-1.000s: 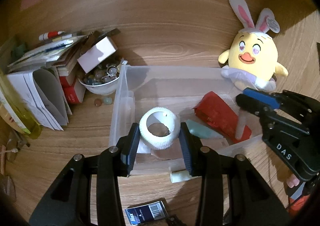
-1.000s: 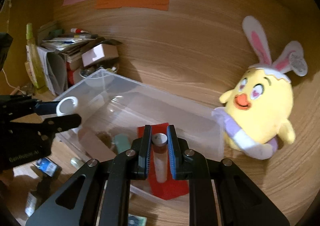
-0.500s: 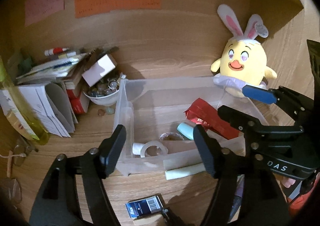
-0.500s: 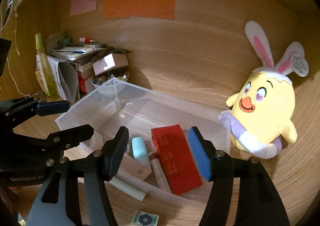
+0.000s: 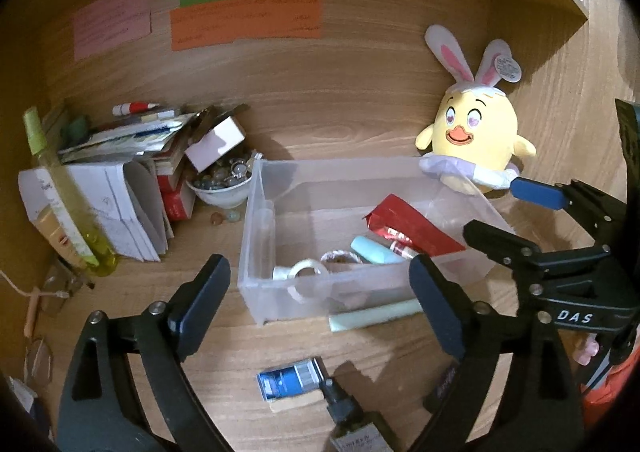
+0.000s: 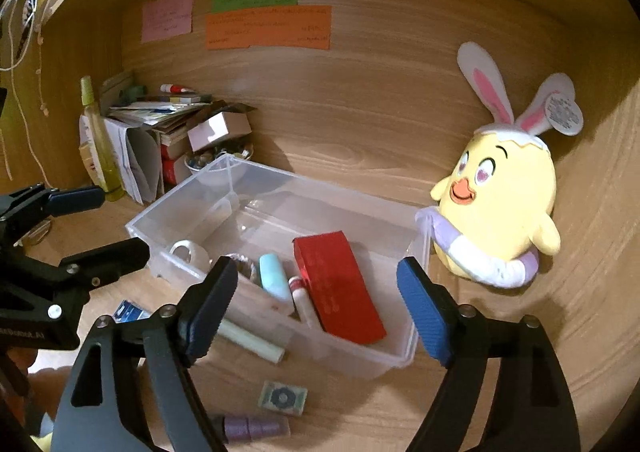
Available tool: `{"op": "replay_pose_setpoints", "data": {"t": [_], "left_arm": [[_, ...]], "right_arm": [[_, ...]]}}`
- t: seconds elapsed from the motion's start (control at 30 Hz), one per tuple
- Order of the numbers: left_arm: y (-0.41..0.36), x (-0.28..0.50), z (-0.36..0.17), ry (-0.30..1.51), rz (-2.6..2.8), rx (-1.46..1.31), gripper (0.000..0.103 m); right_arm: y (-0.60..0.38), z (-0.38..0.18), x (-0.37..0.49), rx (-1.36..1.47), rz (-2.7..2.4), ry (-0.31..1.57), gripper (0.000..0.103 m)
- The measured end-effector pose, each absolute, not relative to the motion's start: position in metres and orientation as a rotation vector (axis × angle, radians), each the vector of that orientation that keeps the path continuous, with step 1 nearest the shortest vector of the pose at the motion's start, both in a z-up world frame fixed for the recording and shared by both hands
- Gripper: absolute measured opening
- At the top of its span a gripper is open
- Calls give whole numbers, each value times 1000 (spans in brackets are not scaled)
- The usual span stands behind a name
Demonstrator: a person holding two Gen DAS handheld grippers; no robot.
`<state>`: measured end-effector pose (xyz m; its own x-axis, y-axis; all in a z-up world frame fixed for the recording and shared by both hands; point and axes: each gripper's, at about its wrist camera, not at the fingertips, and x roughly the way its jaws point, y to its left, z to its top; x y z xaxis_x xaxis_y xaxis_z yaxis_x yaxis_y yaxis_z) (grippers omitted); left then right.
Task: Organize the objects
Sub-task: 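Withdraw both grippers from the bin toward the spray and pump bottles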
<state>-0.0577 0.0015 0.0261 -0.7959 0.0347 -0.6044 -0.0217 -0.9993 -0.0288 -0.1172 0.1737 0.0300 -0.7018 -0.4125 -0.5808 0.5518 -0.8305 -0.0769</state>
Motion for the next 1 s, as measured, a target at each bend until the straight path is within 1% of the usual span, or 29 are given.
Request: {"op": "replay_pose_setpoints", "data": {"t": [0.4, 0.73, 1.0], "left_arm": [[-4, -33, 7, -88, 2936, -1093, 92], [0, -11, -17, -93, 2895, -1201, 92], [6, 0, -40, -104, 2847, -1283, 92]], "right_arm": [[191, 17, -89, 826, -2433, 322, 83], [206, -11, -76, 957, -2383, 292, 83], [197, -37, -70, 1080, -2287, 238, 83]]}}
